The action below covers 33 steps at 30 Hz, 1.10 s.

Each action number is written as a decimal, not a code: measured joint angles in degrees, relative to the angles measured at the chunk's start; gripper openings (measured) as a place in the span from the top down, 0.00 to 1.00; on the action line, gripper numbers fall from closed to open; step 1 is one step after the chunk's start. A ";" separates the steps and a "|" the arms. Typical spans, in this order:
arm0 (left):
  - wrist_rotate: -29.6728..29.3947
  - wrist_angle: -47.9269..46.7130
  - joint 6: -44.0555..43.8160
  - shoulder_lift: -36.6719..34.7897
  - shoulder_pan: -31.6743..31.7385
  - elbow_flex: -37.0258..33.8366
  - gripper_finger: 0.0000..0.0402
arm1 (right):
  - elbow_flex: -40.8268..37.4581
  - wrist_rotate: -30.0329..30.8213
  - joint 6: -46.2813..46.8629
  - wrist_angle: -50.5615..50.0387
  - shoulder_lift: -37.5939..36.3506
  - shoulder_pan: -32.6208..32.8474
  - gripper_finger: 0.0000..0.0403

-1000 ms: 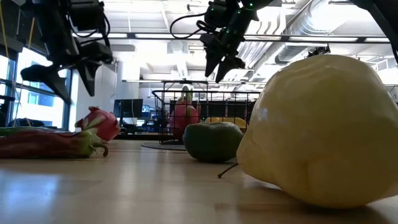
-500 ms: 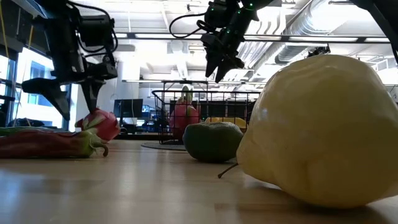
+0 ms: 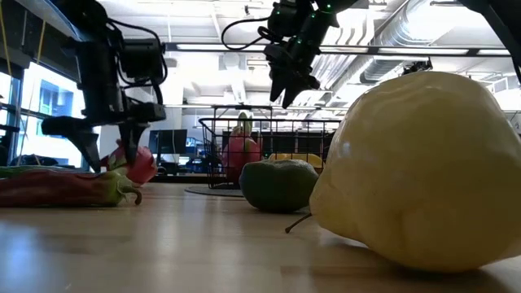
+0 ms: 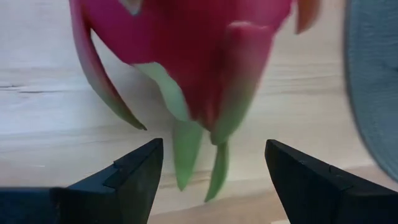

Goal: Build produce basket
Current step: Put the pink dragon fruit into the black wire basket

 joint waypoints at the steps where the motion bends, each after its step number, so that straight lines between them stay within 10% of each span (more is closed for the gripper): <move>1: -0.53 -0.01 -0.12 0.64 0.00 0.00 0.32 | 0.00 0.00 -0.12 -0.02 0.00 0.00 0.41; 20: -8.42 3.21 1.25 11.05 0.52 0.02 0.33 | 0.00 0.00 -2.24 -0.71 0.00 0.00 0.41; 33: -7.72 3.73 6.48 12.66 0.42 0.22 0.63 | 0.00 0.00 -2.02 -0.58 0.00 0.00 0.41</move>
